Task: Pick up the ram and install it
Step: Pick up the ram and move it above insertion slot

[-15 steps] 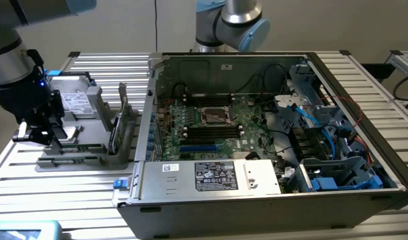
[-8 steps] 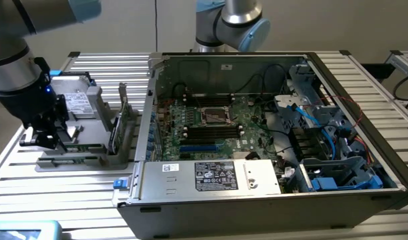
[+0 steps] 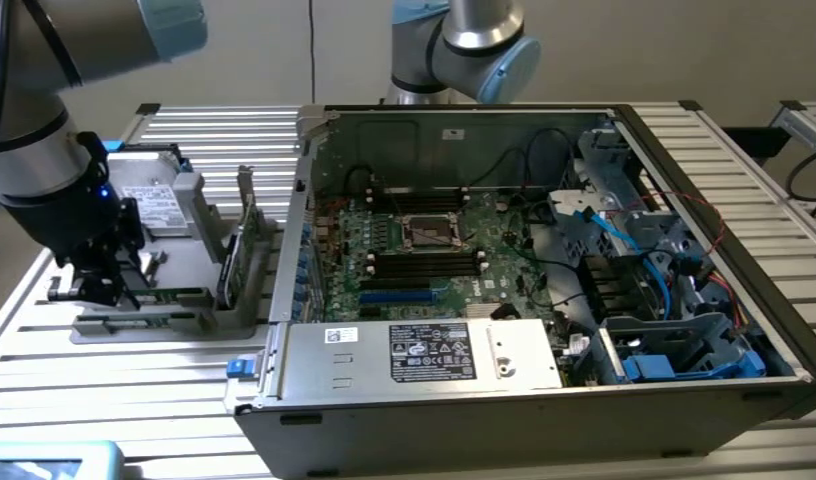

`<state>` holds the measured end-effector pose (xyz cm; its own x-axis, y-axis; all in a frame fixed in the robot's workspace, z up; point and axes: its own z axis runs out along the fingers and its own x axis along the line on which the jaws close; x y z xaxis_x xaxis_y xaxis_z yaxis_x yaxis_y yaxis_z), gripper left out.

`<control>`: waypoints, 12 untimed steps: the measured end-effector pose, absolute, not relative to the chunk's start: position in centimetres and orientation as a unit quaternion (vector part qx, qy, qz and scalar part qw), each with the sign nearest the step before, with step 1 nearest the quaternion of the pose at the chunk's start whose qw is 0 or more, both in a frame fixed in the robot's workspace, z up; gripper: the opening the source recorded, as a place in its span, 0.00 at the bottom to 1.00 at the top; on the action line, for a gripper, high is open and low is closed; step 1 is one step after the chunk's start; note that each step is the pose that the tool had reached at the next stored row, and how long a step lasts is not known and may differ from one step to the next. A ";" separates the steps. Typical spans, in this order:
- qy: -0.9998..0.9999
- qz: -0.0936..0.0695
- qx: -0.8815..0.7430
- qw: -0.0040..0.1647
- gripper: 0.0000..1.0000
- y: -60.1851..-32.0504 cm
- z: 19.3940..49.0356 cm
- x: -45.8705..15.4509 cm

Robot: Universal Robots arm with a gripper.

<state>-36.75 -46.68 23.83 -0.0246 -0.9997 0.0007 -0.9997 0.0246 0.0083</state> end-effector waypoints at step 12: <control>-0.717 -0.006 0.698 0.002 0.36 -46.8 21.6 -36.5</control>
<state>-36.50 -46.78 21.64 -0.0268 -0.9996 -0.0049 -0.9996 0.0268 0.0112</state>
